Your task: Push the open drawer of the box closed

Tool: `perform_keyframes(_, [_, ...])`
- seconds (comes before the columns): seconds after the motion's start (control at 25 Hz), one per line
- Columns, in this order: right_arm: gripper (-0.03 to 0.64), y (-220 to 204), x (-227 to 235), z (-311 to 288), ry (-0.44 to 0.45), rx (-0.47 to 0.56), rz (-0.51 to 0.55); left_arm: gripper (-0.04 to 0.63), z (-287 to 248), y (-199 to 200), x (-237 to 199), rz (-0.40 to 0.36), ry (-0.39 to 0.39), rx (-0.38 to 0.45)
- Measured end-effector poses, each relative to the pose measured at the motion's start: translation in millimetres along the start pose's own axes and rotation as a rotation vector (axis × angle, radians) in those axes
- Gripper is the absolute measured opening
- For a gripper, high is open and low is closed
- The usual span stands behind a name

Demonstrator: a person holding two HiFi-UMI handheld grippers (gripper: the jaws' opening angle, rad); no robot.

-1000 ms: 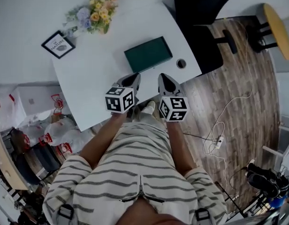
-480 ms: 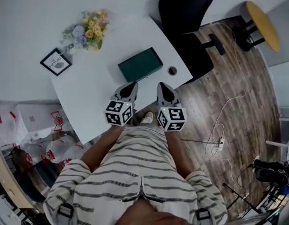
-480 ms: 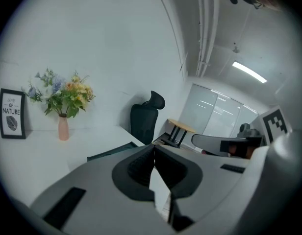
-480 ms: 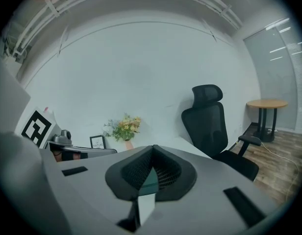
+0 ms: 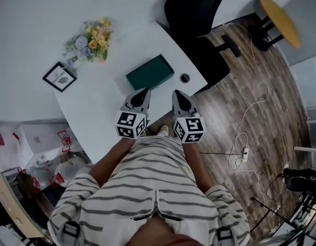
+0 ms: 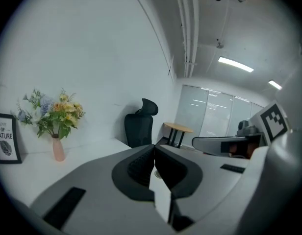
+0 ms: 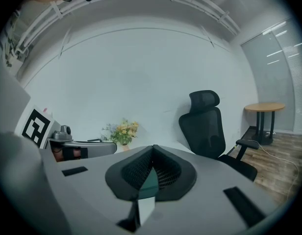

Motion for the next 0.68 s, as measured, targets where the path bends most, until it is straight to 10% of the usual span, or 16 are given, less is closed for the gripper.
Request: perform_keyframes(0.68, [-0.006, 5.8, 8.9, -12.8, 0.019, 0.023, 0.002, 0.0, -6.4, 6.1, -1.8, -0.08, 0.022, 0.037])
Point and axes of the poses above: the fingertips, and each gripper's own axes: z backward along the fingers, x to its right, y out of its top, the point moved 4 cm from there along z, backward along the fingers, and after that the axes turned 3 degrees about y, right-handed, at the moved point
